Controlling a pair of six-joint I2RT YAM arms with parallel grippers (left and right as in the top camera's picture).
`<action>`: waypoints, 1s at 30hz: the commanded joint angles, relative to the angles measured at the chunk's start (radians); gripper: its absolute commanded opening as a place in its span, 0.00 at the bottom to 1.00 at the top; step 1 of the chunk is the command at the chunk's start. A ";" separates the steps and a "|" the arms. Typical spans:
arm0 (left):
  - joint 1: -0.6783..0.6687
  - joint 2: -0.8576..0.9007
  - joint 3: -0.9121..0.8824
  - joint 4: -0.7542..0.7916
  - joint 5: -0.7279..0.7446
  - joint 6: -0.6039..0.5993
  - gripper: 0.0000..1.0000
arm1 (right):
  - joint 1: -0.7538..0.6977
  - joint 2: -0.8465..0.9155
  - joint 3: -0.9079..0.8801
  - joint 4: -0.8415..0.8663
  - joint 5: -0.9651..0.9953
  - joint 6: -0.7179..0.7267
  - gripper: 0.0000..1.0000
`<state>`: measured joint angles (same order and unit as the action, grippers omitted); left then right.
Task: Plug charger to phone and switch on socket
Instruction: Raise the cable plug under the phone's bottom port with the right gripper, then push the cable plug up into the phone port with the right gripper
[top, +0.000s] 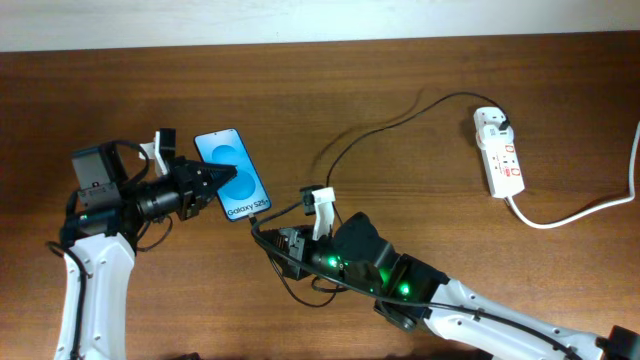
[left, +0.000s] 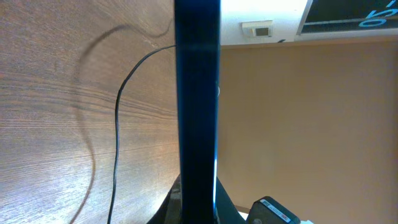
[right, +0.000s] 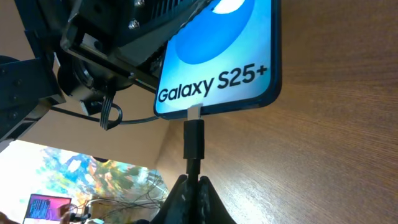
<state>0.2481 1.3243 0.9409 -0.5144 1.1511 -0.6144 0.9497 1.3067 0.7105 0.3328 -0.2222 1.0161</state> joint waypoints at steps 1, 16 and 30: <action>-0.003 -0.004 0.021 0.006 0.030 0.001 0.00 | 0.006 0.008 0.009 -0.020 -0.025 -0.014 0.04; -0.003 -0.004 0.021 0.006 0.031 0.001 0.00 | 0.005 -0.026 0.009 -0.022 0.026 -0.037 0.04; -0.071 -0.004 0.021 0.006 0.031 0.063 0.00 | -0.015 0.024 0.009 0.053 0.102 -0.037 0.04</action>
<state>0.2157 1.3243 0.9466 -0.4961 1.1225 -0.5945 0.9440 1.3220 0.7082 0.3531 -0.2054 0.9913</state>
